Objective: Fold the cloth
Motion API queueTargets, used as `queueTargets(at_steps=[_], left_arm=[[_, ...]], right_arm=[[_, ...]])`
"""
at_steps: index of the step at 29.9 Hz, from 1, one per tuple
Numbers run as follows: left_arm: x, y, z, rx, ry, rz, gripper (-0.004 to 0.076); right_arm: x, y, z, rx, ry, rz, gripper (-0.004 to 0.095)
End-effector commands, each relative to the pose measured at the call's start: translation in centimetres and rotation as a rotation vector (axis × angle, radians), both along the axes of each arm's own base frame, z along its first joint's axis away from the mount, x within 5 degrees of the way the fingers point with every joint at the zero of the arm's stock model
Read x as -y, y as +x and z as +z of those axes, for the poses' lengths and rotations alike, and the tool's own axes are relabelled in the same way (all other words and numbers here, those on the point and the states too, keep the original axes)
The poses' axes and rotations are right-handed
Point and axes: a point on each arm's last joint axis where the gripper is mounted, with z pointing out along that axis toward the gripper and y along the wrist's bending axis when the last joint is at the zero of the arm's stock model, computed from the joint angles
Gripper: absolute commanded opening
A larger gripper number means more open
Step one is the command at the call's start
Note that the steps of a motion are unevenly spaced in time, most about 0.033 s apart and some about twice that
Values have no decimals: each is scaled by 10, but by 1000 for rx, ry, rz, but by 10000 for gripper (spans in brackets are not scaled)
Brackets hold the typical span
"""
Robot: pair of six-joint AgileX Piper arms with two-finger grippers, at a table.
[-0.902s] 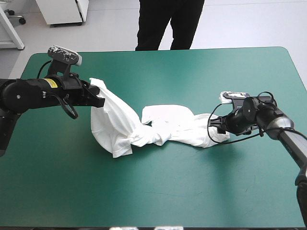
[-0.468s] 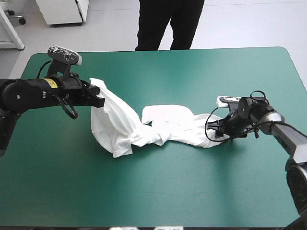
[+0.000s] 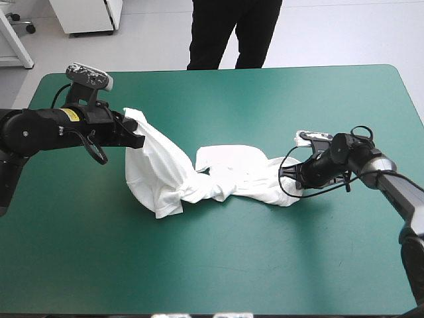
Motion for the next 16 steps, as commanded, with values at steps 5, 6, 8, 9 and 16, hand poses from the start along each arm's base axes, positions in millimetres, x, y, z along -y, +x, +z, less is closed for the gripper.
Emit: queueTargets(at_steps=[5, 6, 8, 9, 16], left_arm=[[0, -6, 23, 128, -77, 16, -9], [0, -6, 23, 134, -75, 19, -9], [-1, -4, 25, 160, -79, 28, -9], [-1, -3, 26, 175, -85, 33, -9], [-1, -4, 42, 276, -134, 51, -9]], right_arm=[[9, -34, 128, 392, -1, 41, -17], [10, -40, 146, 438, 5, 43, -17], [12, -50, 176, 506, 5, 53, -17], [13, -55, 191, 539, 6, 57, -17], [19, -84, 278, 756, -18, 115, -17]])
